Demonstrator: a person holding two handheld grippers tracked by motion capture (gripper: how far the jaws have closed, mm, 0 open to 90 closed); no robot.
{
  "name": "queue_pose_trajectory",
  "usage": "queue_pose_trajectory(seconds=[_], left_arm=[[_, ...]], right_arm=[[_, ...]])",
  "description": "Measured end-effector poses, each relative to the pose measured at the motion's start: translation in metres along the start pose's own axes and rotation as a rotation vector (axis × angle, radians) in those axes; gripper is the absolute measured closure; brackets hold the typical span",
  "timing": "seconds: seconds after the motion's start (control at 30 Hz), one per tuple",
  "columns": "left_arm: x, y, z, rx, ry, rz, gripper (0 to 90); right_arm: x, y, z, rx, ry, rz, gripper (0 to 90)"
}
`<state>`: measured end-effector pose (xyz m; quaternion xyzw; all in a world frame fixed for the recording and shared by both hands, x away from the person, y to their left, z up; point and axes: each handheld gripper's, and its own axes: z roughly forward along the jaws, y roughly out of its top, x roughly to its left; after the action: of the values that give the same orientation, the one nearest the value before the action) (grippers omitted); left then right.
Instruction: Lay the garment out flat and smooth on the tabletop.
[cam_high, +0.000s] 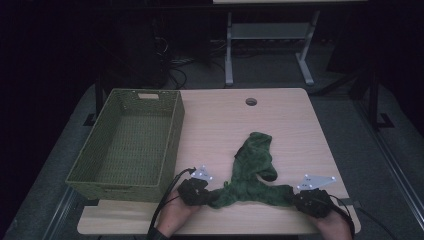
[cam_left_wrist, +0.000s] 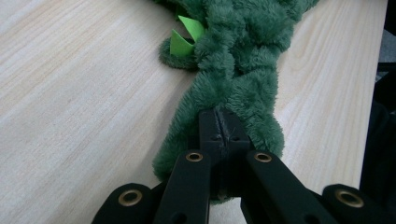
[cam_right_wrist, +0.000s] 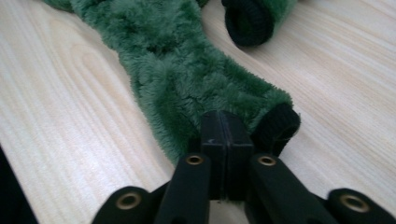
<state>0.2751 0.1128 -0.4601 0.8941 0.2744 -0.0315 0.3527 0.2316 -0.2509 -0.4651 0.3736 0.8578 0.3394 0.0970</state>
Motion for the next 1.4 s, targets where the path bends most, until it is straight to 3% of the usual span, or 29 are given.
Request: queue_pose_trajectory(seconds=[0.23, 0.47, 0.57, 1.03, 1.2, 1.3, 1.4], left_arm=[[0.003, 0.023, -0.013, -0.06, 0.036, 0.022, 72.5], [0.022, 0.055, -0.012, -0.106, 0.051, 0.021, 59.6], [0.031, 0.07, -0.008, -0.123, 0.056, 0.031, 55.0], [0.054, 0.121, 0.018, -0.144, 0.07, 0.069, 45.6], [0.056, 0.135, 0.03, -0.139, 0.044, 0.066, 42.3], [0.058, 0.139, 0.039, -0.112, 0.029, 0.075, 42.6], [0.061, 0.138, 0.048, -0.096, 0.008, 0.053, 48.8]], right_arm=[[-0.003, 0.013, -0.004, -0.067, -0.02, 0.0, 70.8], [-0.017, 0.031, 0.004, -0.097, -0.02, 0.012, 65.5], [-0.021, 0.035, 0.01, -0.074, -0.013, 0.036, 63.5], [-0.027, 0.037, 0.018, -0.073, 0.01, 0.062, 60.9], [-0.029, 0.037, 0.019, -0.07, 0.016, 0.07, 58.6], [-0.031, 0.037, 0.021, -0.072, 0.021, 0.072, 58.1], [-0.032, 0.039, 0.023, -0.07, 0.024, 0.084, 57.9]])
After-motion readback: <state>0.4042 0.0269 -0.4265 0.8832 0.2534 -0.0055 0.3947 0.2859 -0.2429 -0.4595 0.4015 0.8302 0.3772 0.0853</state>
